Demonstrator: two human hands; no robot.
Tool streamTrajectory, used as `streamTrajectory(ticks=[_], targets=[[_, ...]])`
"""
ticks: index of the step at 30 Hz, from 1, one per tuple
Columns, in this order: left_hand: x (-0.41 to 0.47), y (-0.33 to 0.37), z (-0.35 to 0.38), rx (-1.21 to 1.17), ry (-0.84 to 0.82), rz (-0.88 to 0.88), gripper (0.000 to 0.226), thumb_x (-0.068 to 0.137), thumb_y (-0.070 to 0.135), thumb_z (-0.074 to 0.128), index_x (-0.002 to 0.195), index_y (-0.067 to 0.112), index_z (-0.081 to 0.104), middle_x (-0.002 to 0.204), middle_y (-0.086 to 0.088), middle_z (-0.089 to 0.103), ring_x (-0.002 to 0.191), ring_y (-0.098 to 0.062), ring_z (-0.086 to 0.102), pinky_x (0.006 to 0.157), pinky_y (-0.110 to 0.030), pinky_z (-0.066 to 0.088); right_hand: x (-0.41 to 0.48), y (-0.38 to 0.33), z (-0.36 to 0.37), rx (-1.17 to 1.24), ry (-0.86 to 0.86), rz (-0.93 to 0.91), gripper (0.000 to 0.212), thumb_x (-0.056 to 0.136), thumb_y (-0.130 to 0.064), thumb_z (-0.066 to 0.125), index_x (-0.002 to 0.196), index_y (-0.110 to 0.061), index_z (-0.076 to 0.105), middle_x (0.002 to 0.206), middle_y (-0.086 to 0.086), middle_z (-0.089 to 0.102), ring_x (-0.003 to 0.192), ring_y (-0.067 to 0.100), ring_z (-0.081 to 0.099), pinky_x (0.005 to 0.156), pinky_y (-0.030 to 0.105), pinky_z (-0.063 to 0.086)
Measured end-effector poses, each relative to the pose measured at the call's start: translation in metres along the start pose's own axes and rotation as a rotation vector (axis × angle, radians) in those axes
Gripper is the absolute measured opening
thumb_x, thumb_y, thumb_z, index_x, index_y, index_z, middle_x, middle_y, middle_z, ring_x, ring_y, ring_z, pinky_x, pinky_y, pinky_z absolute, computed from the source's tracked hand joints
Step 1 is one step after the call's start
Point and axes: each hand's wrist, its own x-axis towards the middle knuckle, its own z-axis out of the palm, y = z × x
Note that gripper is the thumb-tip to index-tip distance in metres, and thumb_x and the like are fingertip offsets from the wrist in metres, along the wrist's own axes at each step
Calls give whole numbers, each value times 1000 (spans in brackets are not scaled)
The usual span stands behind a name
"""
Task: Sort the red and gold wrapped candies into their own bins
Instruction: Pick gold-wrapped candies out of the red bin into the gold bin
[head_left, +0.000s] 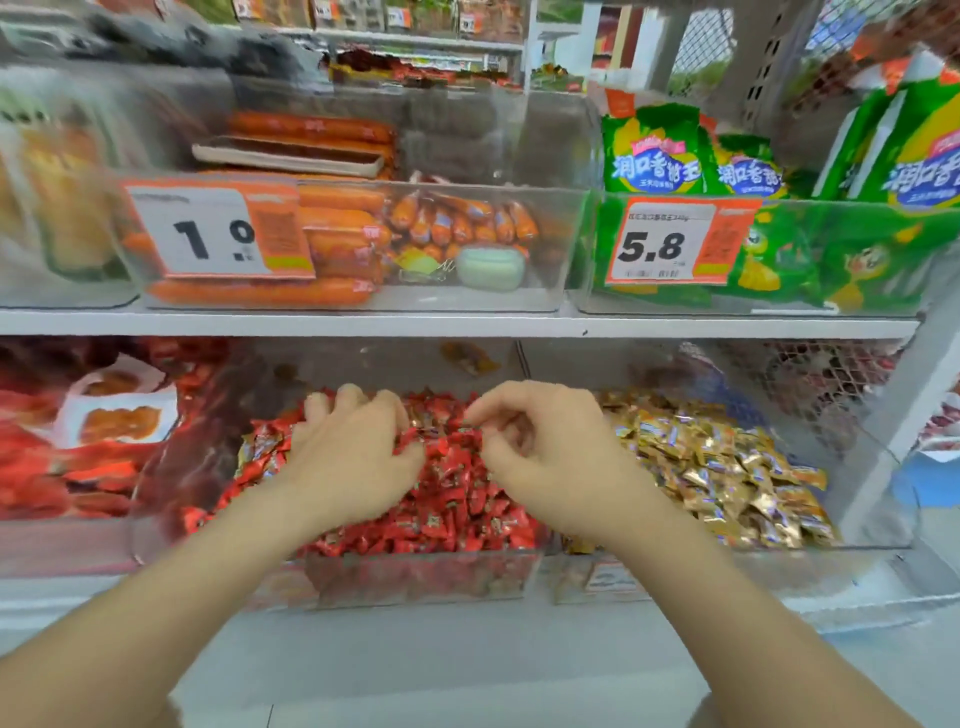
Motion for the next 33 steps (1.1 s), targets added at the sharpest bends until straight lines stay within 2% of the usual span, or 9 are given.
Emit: streamTrajectory(ticks=[5, 9, 13, 16, 19, 23, 25, 28, 33], targets=[[32, -65, 8, 77, -182, -361, 99, 89, 78, 52, 155, 9, 26, 153, -28, 31, 141, -52, 31, 118, -55, 30, 51, -13, 67, -334, -164, 56, 36, 85, -33, 62, 118, -20, 69, 112, 9, 71, 111, 33, 64, 97, 44, 54], [54, -79, 8, -126, -303, -431, 117, 79, 73, 67, 160, 3, 19, 157, -25, 38, 142, -44, 41, 117, -46, 39, 94, -13, 99, -298, -260, 144, 49, 81, -47, 67, 122, -21, 64, 117, 8, 69, 112, 34, 66, 95, 45, 57], [67, -87, 12, -225, -335, -358, 92, 45, 54, 71, 127, 15, 58, 129, -14, 61, 118, -32, 60, 101, -43, 55, 122, -9, 131, -256, -426, 93, 79, 62, -67, 69, 135, -38, 53, 126, -3, 64, 117, 25, 64, 94, 38, 57], [72, -92, 7, -295, -340, -316, 55, 57, 30, 85, 105, 13, 66, 111, -6, 68, 100, -21, 67, 86, -37, 61, 138, -2, 140, -345, -613, 128, 110, 57, -67, 79, 153, -38, 36, 145, -2, 57, 129, 26, 59, 104, 38, 52], [78, -100, 8, -365, -364, -342, 54, 66, 19, 91, 105, 13, 55, 106, -2, 61, 97, -19, 60, 67, -26, 51, 154, 0, 140, -420, -672, 186, 123, 60, -60, 89, 161, -32, 26, 156, 1, 46, 140, 27, 49, 111, 40, 48], [82, -95, 13, -455, -335, -331, 56, 64, 15, 92, 111, 10, 63, 100, -5, 65, 79, -16, 64, 47, -20, 47, 161, 11, 146, -300, -687, 272, 102, 52, -51, 93, 143, -29, 52, 137, -4, 63, 119, 19, 62, 100, 36, 55], [82, -92, 16, -529, -322, -318, 58, 58, 12, 94, 109, 10, 66, 99, -6, 70, 81, -18, 68, 64, -31, 63, 160, 16, 147, -169, -628, 295, 99, 52, -41, 96, 141, -29, 53, 132, -6, 65, 117, 17, 63, 97, 32, 54], [79, -96, 19, -627, -315, -296, 77, 42, 10, 96, 113, 14, 65, 108, -5, 72, 101, -23, 70, 91, -40, 62, 157, 16, 147, -78, -631, 276, 106, 52, -38, 96, 147, -25, 51, 138, -4, 62, 124, 19, 61, 99, 32, 51], [69, -98, 11, -775, -190, -160, 88, 37, 7, 97, 117, 24, 66, 100, 2, 77, 95, -14, 75, 89, -38, 62, 146, -2, 121, -6, -525, 148, 50, 56, -23, 95, 98, -23, 69, 96, -3, 72, 88, 13, 69, 72, 33, 58]])
